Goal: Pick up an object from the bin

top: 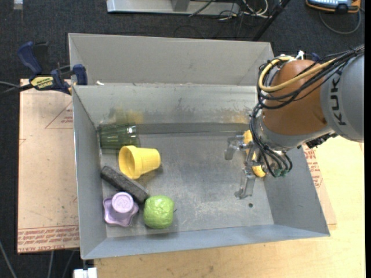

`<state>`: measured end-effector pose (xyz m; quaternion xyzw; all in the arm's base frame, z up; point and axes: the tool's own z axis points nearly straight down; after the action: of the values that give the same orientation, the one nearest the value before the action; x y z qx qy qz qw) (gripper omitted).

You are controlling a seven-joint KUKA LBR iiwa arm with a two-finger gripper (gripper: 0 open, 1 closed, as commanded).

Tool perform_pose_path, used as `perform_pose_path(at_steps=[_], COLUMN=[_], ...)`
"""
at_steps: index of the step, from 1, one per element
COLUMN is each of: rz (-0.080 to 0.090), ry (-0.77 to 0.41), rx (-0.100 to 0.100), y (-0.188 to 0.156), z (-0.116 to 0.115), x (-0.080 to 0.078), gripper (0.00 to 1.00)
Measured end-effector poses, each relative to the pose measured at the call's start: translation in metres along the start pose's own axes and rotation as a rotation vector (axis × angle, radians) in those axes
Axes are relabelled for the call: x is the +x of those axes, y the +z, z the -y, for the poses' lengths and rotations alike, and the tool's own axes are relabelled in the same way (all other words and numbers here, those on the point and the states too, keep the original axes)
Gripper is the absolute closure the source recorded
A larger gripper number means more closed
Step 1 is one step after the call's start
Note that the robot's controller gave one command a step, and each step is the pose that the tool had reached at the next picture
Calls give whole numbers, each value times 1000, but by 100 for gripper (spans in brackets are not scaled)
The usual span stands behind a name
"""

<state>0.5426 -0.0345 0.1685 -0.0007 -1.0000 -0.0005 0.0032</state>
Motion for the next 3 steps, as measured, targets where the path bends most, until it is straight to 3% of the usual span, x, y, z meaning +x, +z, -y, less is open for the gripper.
perform_pose_path(at_steps=[1, 2, 3], rz=[7, 9, 11], ry=[-1, -5, -4], rx=[1, 2, -4], y=[-4, 23, 74], z=[0, -41, -58], x=[-2, 13, 45], gripper=[0, 0, 0])
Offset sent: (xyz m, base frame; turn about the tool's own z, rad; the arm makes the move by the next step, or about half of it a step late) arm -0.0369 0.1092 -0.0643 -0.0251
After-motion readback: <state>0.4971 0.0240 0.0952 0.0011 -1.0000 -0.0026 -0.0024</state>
